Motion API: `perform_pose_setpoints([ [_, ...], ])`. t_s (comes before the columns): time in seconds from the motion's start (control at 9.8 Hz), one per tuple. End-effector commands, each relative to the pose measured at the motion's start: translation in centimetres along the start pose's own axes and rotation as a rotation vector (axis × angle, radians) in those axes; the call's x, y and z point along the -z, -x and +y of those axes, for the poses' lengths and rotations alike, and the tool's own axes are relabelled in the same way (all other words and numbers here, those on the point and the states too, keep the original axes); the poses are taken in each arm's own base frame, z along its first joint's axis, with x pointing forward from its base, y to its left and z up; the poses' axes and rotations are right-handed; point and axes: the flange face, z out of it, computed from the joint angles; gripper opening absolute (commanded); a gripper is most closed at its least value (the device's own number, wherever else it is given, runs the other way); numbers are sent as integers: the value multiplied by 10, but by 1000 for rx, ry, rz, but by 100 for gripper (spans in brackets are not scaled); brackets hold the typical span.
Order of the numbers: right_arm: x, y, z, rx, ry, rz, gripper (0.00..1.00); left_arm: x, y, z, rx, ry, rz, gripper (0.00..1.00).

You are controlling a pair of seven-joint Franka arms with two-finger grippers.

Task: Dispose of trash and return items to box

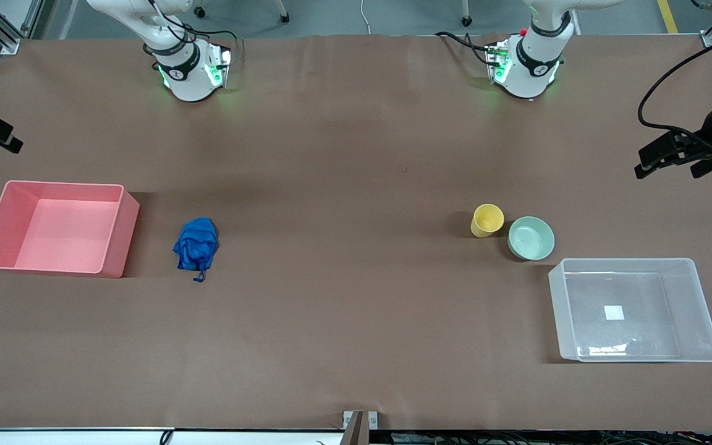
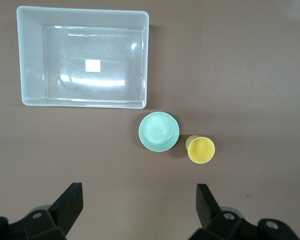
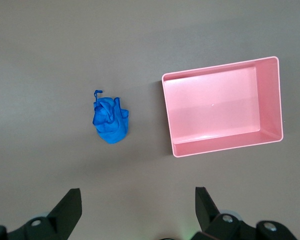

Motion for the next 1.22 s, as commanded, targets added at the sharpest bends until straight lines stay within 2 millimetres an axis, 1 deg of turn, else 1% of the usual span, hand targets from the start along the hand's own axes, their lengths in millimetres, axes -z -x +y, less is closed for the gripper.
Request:
perform_pose_setpoints([
  [0.0, 4, -1, 0, 13, -16, -1, 100, -15, -5, -3, -11, -15, -13, 100],
  [0.41, 4, 0, 0, 11, -16, -1, 100, -16, -5, -2, -11, -6, -13, 100],
  [0.51, -2, 1, -1, 14, -13, -28, 100, -16, -7, -2, -9, -4, -4, 100],
  [0.61, -11, 1, -8, 31, -10, -53, 100, -22, -10, -2, -10, -4, -15, 100],
  [0.71, -37, -9, -24, 57, 0, -86, 100, -25, -11, -2, -10, -4, -13, 100],
  [0.82, -69, -22, -37, 76, 7, -110, 100, -33, -14, -1, -11, -4, -20, 100],
  [0.92, -115, -36, -55, 100, 15, -140, 100, -49, -17, 0, -8, -5, -44, 100],
  [1.02, -159, -44, -76, 122, 19, -136, 100, -70, -19, -4, -3, -5, -42, 100],
  [1.12, -204, -50, -91, 145, 20, -129, 100, -97, -21, -9, 4, -5, -36, 100],
])
